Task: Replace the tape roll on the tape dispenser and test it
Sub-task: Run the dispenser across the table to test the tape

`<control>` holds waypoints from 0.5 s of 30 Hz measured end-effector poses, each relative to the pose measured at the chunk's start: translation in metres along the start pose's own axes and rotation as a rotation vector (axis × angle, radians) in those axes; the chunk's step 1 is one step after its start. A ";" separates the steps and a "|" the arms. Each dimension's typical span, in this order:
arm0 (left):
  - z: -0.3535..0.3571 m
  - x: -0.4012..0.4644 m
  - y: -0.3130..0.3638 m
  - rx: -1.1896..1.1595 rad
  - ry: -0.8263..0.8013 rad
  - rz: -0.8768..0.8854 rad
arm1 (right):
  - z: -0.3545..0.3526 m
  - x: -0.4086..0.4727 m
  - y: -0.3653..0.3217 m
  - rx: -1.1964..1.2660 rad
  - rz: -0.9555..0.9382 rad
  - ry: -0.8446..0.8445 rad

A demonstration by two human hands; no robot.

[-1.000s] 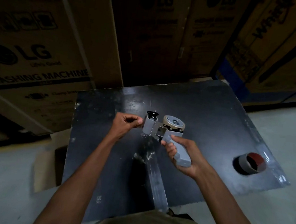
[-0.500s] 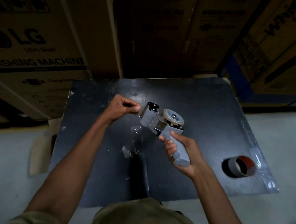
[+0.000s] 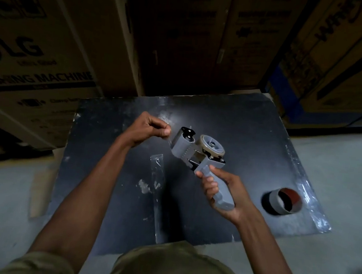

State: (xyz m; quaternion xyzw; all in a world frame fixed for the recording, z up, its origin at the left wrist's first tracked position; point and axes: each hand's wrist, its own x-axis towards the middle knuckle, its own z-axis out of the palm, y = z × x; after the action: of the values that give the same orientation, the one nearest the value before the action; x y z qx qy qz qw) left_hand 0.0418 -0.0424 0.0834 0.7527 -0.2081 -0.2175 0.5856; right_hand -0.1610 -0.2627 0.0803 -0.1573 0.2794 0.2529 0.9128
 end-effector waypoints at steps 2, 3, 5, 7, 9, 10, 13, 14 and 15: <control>0.001 0.001 0.001 0.002 -0.012 0.007 | -0.005 -0.002 -0.002 -0.009 0.015 -0.036; 0.002 0.002 0.001 0.004 -0.016 0.007 | -0.008 -0.003 -0.004 -0.021 0.018 -0.044; 0.008 0.002 0.000 -0.010 -0.025 -0.005 | -0.014 -0.006 -0.007 -0.035 0.026 -0.049; 0.015 0.002 -0.002 -0.037 -0.046 -0.030 | -0.022 -0.006 -0.013 -0.021 0.057 -0.055; 0.021 0.003 -0.004 -0.058 -0.093 -0.087 | -0.034 -0.005 -0.018 0.031 0.112 -0.068; 0.023 0.004 -0.005 -0.069 -0.116 -0.122 | -0.039 -0.005 -0.020 0.056 0.137 -0.070; 0.026 0.005 -0.007 -0.068 -0.152 -0.205 | -0.050 -0.004 -0.025 0.066 0.166 -0.066; 0.025 0.006 -0.008 -0.069 -0.148 -0.223 | -0.052 -0.005 -0.027 0.062 0.166 -0.067; 0.024 0.007 -0.010 -0.082 -0.140 -0.241 | -0.055 -0.006 -0.029 0.061 0.169 -0.065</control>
State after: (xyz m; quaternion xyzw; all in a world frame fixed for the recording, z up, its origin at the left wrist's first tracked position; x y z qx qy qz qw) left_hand 0.0343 -0.0632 0.0680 0.7306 -0.1475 -0.3464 0.5696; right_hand -0.1728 -0.3123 0.0440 -0.0972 0.2696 0.3254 0.9011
